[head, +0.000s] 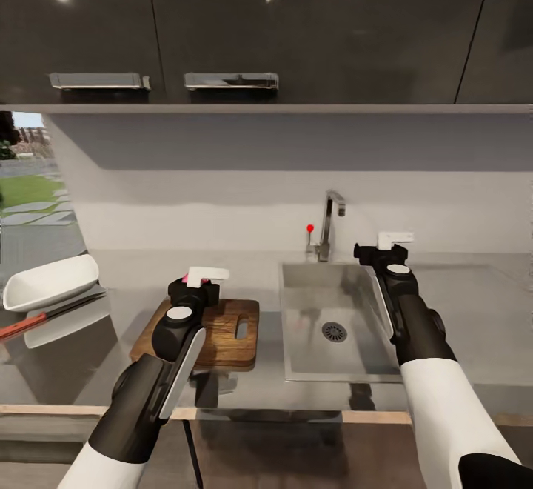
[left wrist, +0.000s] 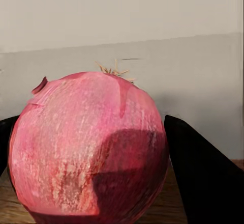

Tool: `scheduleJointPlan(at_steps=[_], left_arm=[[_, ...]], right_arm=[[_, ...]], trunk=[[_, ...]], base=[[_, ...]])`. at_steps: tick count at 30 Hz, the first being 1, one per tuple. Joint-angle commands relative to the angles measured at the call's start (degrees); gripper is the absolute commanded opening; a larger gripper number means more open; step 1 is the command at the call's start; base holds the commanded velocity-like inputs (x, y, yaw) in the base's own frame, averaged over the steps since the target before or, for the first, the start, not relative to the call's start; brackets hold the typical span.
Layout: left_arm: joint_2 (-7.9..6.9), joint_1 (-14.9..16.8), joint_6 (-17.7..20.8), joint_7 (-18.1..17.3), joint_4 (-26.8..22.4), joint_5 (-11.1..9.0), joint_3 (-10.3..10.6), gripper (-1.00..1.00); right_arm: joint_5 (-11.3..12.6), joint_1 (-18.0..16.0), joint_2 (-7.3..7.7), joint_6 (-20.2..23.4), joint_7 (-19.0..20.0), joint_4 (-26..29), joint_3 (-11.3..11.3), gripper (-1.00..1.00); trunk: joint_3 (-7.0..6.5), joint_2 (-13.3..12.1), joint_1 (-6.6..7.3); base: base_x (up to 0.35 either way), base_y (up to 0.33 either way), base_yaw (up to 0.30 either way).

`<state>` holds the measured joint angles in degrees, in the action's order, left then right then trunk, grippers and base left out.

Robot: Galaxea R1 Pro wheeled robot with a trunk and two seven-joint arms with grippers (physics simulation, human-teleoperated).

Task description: In the kitchen, take the Vidalia onion out of the sink, dice it on the chopping board with the paring knife, put the diced onion into the bowl on the countertop, then place both the paring knife and the chopping board into the sink.

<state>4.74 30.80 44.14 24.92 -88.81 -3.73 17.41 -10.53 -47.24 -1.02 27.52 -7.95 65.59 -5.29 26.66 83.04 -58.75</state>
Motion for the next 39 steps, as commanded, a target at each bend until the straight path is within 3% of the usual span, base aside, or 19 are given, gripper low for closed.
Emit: scheduleJointPlan(at_steps=[1,8,28,33,39], left_arm=[[-0.05,0.1,0.2,0.4,0.0,-0.3,0.1,-1.0],[-0.08,0.1,0.2,0.4,0.0,-0.3,0.0,-1.0],[-0.57,0.1,0.2,0.3,0.4,-0.4,0.0,-1.0],[-1.85,0.1,0.2,0.2,0.9,-0.6,0.0,-1.0],[-2.23,0.1,0.1,0.1,1.5,-0.7,0.0,-1.0]], right_arm=[[-0.5,0.0,-0.04,0.3,0.1,0.1,-0.1,1.0],[-0.5,0.0,-0.03,0.4,0.1,0.1,-0.1,1.0],[-0.4,0.0,-0.11,0.4,0.0,-0.1,0.0,1.0],[-0.4,0.0,-0.12,0.4,0.0,-0.3,0.0,1.0],[-0.4,0.0,-0.12,0.4,0.0,-0.7,0.0,1.0]], trunk=[[0.07,0.0,0.03],[0.07,0.0,0.03],[0.07,0.0,0.03],[0.07,0.0,0.03],[0.07,0.0,0.03]], base=[[-0.285,0.0,0.0],[-0.212,0.0,0.0],[-0.006,0.0,0.0],[0.0,0.0,0.0],[0.0,0.0,0.0]])
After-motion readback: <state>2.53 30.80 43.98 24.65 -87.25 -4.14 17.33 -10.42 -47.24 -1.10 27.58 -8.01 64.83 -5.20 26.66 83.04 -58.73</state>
